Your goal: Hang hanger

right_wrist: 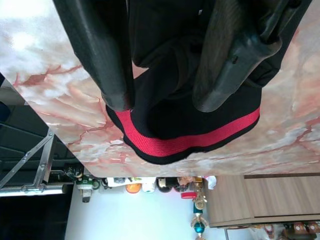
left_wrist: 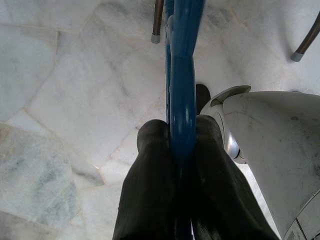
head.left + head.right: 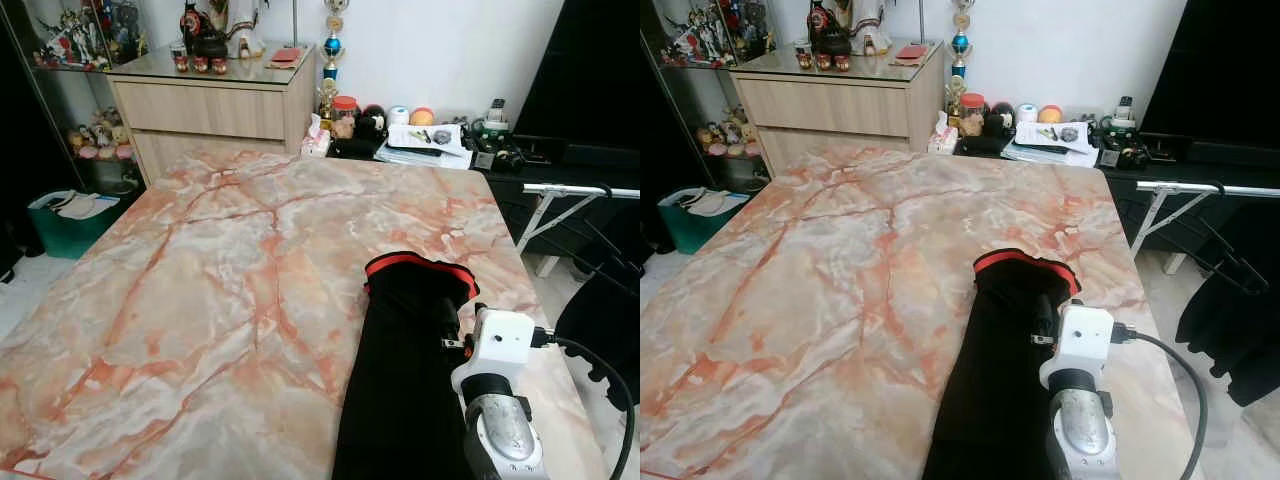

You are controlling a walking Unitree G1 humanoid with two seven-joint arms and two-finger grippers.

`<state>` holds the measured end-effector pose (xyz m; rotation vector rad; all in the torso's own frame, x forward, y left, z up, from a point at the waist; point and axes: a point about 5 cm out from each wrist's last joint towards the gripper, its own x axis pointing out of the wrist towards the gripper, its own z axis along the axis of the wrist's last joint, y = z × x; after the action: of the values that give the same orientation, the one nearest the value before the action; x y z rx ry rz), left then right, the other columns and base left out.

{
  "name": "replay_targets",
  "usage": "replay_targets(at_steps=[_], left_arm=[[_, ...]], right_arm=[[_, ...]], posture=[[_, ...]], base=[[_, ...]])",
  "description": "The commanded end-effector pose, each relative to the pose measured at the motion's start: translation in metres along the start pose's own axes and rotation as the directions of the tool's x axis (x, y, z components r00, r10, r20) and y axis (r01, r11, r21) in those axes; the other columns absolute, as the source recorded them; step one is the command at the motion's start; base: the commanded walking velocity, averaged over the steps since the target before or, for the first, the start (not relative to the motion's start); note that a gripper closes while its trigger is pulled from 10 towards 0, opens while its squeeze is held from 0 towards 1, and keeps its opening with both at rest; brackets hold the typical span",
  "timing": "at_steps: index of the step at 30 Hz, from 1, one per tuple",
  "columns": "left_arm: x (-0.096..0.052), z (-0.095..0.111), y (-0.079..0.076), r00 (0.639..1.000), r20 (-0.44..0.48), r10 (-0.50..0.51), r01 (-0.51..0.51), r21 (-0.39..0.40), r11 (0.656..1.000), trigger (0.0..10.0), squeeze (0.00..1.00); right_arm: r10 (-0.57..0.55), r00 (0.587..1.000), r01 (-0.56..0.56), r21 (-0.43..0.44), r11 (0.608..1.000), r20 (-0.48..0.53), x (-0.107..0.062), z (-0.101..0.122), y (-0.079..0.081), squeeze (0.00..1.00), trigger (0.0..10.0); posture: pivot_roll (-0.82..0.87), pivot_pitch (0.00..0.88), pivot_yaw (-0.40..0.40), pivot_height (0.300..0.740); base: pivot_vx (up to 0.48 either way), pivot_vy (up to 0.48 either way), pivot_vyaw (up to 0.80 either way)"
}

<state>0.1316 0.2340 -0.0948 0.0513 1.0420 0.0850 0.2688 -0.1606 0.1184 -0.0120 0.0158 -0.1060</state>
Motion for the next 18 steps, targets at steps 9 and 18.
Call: replay_targets(at_steps=[9, 18], left_arm=[[-0.0002, -0.0025, -0.0025, 1.0, -0.005, -0.005, 0.005, 0.002, 1.0, 10.0, 0.0], [-0.0002, -0.0019, -0.0015, 1.0, -0.002, -0.005, 0.005, 0.003, 1.0, 10.0, 0.0]], right_arm=[[-0.004, 1.0, 0.004, -0.003, 1.0, -0.009, 0.001, -0.0027, 0.0, 0.0, 10.0], [-0.004, 1.0, 0.004, -0.001, 1.0, -0.009, 0.0014, -0.0028, 0.0007, 0.0, 10.0]], posture=[[0.12, 0.021, -0.021, 0.74], [0.12, 0.022, -0.019, 0.74]], base=[[-0.246, 0.0, 0.0], [-0.255, 0.0, 0.0]])
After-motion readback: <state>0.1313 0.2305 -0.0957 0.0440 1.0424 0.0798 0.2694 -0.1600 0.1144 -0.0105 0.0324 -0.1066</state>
